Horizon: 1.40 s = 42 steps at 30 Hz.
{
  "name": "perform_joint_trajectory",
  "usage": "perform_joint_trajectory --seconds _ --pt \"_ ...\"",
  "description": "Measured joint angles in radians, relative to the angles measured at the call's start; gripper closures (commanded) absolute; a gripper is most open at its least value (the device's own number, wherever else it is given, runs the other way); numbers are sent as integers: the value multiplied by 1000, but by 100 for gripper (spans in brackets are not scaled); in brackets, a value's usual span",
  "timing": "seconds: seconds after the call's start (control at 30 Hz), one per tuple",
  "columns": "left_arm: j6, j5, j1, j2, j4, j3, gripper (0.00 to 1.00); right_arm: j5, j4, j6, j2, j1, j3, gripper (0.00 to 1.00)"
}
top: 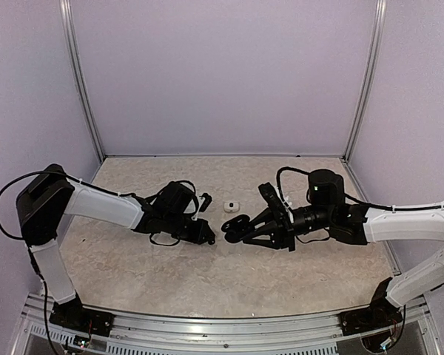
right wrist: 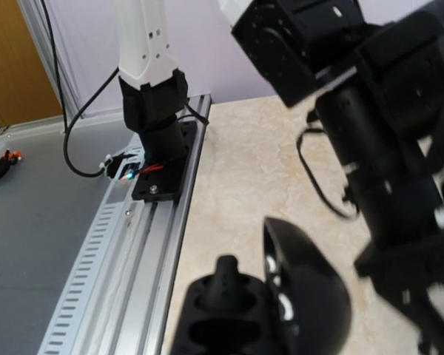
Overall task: Insert the wireless bluetooth earbuds into the charging case
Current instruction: Move the right earbud to the center of the board, then adjust the right earbud at the center of the board.
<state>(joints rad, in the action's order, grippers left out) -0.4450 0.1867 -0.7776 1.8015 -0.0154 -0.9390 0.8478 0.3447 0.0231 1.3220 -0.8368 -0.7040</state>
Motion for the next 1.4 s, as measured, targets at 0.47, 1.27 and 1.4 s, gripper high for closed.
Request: perform_joint_trajectory --seconds 0.47,1.27,1.4 --pt "279 171 -45 181 79 -229 62 0 1 2 -39 0 8 100" --pt "118 21 -155 85 -105 -134 71 -27 -3 2 -98 2 24 100" --pt "116 -11 -154 119 -77 -170 65 -30 -4 2 -98 2 29 100"
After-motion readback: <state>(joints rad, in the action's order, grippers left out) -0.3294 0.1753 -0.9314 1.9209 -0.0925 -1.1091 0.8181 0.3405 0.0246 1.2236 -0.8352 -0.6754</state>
